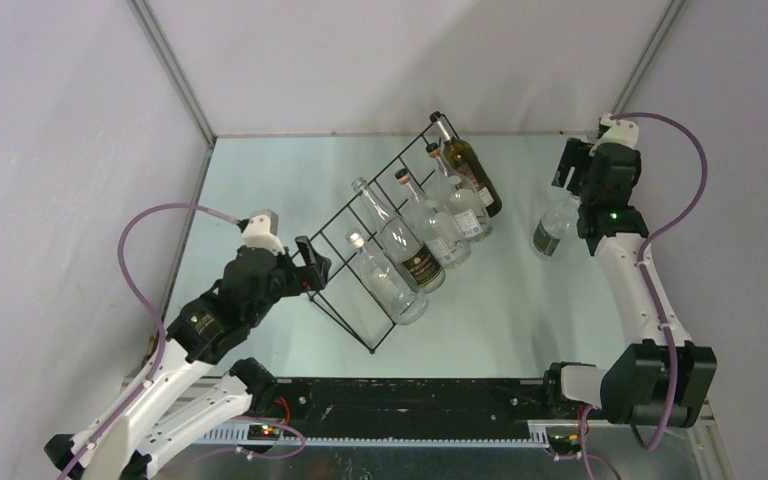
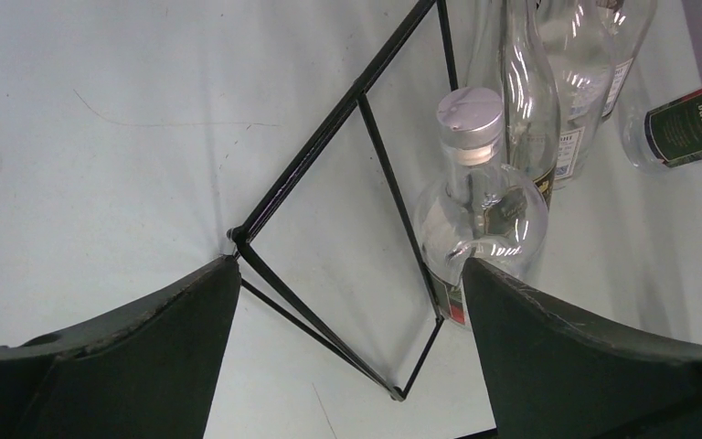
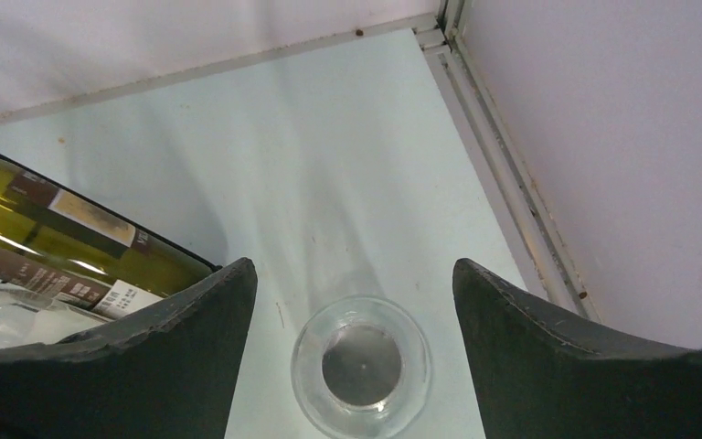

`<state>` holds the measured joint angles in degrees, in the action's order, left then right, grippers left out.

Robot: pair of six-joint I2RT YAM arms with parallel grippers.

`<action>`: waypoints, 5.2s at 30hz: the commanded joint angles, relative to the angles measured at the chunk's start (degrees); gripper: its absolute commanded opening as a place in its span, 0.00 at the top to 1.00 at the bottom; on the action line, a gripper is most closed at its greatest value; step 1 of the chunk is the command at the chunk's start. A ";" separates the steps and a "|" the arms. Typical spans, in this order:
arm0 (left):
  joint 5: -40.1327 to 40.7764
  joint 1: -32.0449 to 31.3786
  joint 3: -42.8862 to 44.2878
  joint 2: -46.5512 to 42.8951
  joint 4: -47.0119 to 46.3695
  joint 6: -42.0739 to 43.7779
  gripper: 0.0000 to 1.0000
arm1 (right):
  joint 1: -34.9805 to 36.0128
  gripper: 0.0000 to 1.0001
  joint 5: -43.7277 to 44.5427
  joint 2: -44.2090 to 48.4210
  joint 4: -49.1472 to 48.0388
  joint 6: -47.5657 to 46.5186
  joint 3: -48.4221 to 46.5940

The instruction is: Take the wine bottle off the wine rack

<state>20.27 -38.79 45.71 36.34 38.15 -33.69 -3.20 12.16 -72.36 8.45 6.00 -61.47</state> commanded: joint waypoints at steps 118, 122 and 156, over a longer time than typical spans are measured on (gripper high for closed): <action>-19.44 22.79 20.80 28.26 -17.18 10.97 0.00 | 21.66 0.19 1.95 36.14 28.37 2.88 -7.04; -17.42 17.55 21.12 32.99 -18.86 9.88 0.01 | 21.66 0.19 -0.35 37.18 29.29 3.62 -7.03; -8.68 16.72 24.90 51.01 -26.65 9.13 0.49 | 21.66 0.18 -2.47 39.53 33.19 5.70 -7.08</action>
<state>9.76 -21.80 70.46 87.92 15.27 -24.51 18.20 10.28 -33.06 42.04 11.20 -67.02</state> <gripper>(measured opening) 0.544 0.818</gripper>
